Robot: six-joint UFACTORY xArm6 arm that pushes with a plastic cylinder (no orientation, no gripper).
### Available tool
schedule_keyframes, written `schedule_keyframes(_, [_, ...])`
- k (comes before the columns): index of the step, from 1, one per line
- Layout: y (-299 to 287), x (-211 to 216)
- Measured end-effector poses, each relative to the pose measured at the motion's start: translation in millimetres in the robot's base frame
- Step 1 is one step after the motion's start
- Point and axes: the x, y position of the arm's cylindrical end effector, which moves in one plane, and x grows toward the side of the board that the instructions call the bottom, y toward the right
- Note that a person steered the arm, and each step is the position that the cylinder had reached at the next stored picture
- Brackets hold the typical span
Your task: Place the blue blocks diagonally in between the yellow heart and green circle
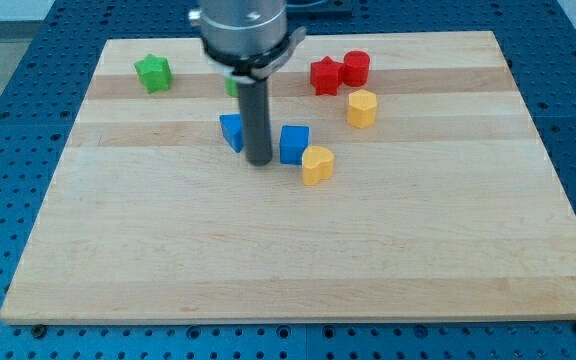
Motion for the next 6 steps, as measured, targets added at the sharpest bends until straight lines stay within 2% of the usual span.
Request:
schedule_keyframes(1, [-42.0,44.6])
schedule_keyframes(2, [-71.6,46.6])
schedule_keyframes(3, [-62.3,-17.6])
schedule_keyframes(4, [-50.7,-21.4])
schedule_keyframes(5, [-25.5,-48.6])
schedule_keyframes(6, [-22.8,-58.3])
